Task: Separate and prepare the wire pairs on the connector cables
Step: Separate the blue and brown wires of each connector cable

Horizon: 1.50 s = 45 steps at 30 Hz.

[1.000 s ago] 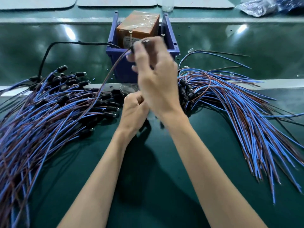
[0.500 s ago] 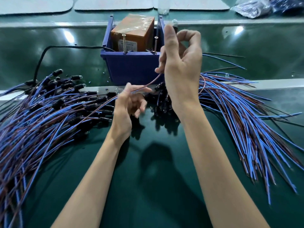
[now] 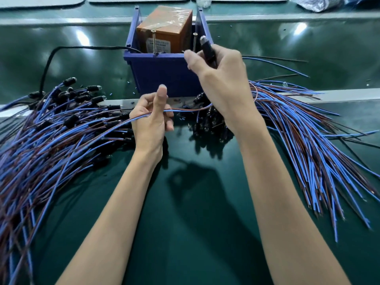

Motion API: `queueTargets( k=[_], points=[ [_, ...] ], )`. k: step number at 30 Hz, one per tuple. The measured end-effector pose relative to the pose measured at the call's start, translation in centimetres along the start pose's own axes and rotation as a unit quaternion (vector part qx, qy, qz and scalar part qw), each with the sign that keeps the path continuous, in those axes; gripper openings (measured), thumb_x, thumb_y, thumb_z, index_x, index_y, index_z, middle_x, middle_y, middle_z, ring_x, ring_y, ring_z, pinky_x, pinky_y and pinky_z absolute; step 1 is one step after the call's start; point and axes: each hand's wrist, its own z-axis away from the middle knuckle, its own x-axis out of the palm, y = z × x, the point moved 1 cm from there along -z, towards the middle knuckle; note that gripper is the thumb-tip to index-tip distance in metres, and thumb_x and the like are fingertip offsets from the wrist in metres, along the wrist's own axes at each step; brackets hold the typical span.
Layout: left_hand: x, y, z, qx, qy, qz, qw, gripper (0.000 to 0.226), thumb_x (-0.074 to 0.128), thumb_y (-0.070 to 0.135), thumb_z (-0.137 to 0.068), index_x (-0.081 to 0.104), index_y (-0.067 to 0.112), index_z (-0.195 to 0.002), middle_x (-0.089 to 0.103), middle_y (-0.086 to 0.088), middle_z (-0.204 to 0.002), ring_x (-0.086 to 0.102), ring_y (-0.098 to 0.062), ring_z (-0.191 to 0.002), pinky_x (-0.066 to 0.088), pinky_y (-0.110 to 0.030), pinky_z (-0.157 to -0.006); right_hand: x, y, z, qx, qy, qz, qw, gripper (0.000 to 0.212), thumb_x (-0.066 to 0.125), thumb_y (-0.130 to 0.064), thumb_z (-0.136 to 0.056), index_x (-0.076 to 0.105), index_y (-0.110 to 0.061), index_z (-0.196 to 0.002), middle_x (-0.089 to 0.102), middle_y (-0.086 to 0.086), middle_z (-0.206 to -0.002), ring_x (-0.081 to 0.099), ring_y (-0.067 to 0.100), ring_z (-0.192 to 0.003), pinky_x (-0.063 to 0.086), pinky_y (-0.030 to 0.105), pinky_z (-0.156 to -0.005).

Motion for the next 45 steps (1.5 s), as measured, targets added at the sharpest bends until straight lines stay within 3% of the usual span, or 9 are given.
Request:
queueTargets(
  k=[3,5,8,13,18,23,28,35,45],
  points=[
    [-0.1,0.4,0.2,-0.006,0.018,0.044,0.999,0.023,0.071,0.029,-0.08,0.054,0.015,-0.083,0.063,0.008,-0.061,0.055,-0.006,-0.04,0.043,-0.014,-0.046,-0.2,0.1,0.0,-0.006,-0.01,0.041,0.999,0.025,0.064,-0.03,-0.09,0.072,-0.012,-0.075,0.061,-0.006,-0.061,0.046,0.002,-0.058,0.033,0.013,-0.057],
    [-0.2,0.6,0.2,-0.012,0.017,0.092,0.996,0.029,0.076,0.026,-0.069,0.054,0.014,-0.085,0.065,0.006,-0.067,0.065,-0.01,-0.053,0.049,-0.016,-0.057,-0.6,0.3,-0.2,0.001,-0.006,0.051,0.999,0.025,0.063,-0.03,-0.09,0.072,-0.017,-0.071,0.048,-0.015,-0.047,0.043,0.0,-0.05,0.032,0.011,-0.054],
    [0.0,0.6,0.1,-0.018,0.001,0.13,0.991,0.012,0.066,0.008,-0.086,0.054,0.009,-0.087,0.069,0.002,-0.07,0.069,-0.013,-0.063,0.052,-0.017,-0.065,-1.2,0.5,-0.4,0.009,-0.008,0.065,0.998,0.026,0.061,-0.03,-0.09,0.073,-0.018,-0.072,0.039,-0.016,-0.035,0.041,0.0,-0.045,0.031,0.012,-0.052],
    [-0.2,0.0,0.0,-0.018,0.004,0.092,0.996,0.014,0.043,0.009,-0.101,0.055,0.009,-0.094,0.072,0.001,-0.072,0.067,-0.011,-0.06,0.051,-0.017,-0.064,-1.3,0.7,-0.4,0.011,-0.029,0.076,0.997,0.027,0.06,-0.032,-0.091,0.074,-0.017,-0.074,0.042,-0.015,-0.042,0.043,-0.001,-0.047,0.033,0.01,-0.053],
    [-0.1,-0.3,0.2,0.023,-0.042,0.0,0.999,0.006,0.047,0.016,-0.1,0.05,0.017,-0.095,0.069,0.005,-0.063,0.058,-0.007,-0.05,0.047,-0.018,-0.051,-0.7,0.5,-0.3,-0.017,-0.044,0.062,0.997,0.027,0.058,-0.034,-0.094,0.073,-0.017,-0.078,0.052,-0.011,-0.052,0.047,0.003,-0.054,0.039,0.019,-0.06],
    [-0.2,-0.4,0.4,0.051,-0.087,-0.024,0.995,0.013,0.053,0.019,-0.095,0.057,0.017,-0.084,0.066,0.006,-0.06,0.056,-0.008,-0.053,0.043,-0.018,-0.048,0.3,0.6,0.0,-0.034,-0.083,0.07,0.994,0.03,0.063,-0.031,-0.092,0.07,-0.001,-0.09,0.07,0.017,-0.081,0.064,0.027,-0.07,0.051,0.035,-0.071],
    [-0.2,-0.3,0.6,0.057,-0.127,-0.021,0.99,0.017,0.055,0.024,-0.093,0.056,0.018,-0.076,0.067,0.004,-0.063,0.048,-0.01,-0.046,0.042,-0.02,-0.051,0.9,0.4,0.4,-0.044,-0.11,0.028,0.993,0.013,0.068,-0.016,-0.088,0.07,-0.004,-0.082,0.062,0.0,-0.059,0.068,0.015,-0.055,0.057,0.03,-0.061],
    [-0.1,-0.1,0.8,0.065,-0.125,-0.027,0.99,0.021,0.056,0.023,-0.092,0.064,0.027,-0.073,0.067,0.004,-0.062,0.05,-0.008,-0.047,0.043,-0.018,-0.051,1.1,0.7,0.4,-0.037,-0.103,0.002,0.994,0.006,0.068,-0.009,-0.086,0.069,-0.013,-0.082,0.058,-0.008,-0.059,0.054,0.004,-0.044,0.051,0.02,-0.049],
    [-0.2,-0.1,0.6,0.066,-0.133,-0.039,0.988,0.028,0.052,0.025,-0.093,0.067,0.033,-0.07,0.066,0.007,-0.064,0.047,-0.01,-0.046,0.041,-0.02,-0.051,1.3,0.8,0.6,-0.021,-0.145,-0.023,0.989,0.015,0.068,-0.005,-0.086,0.065,-0.011,-0.073,0.057,-0.012,-0.046,0.057,0.003,-0.046,0.055,0.03,-0.05]
  ],
)
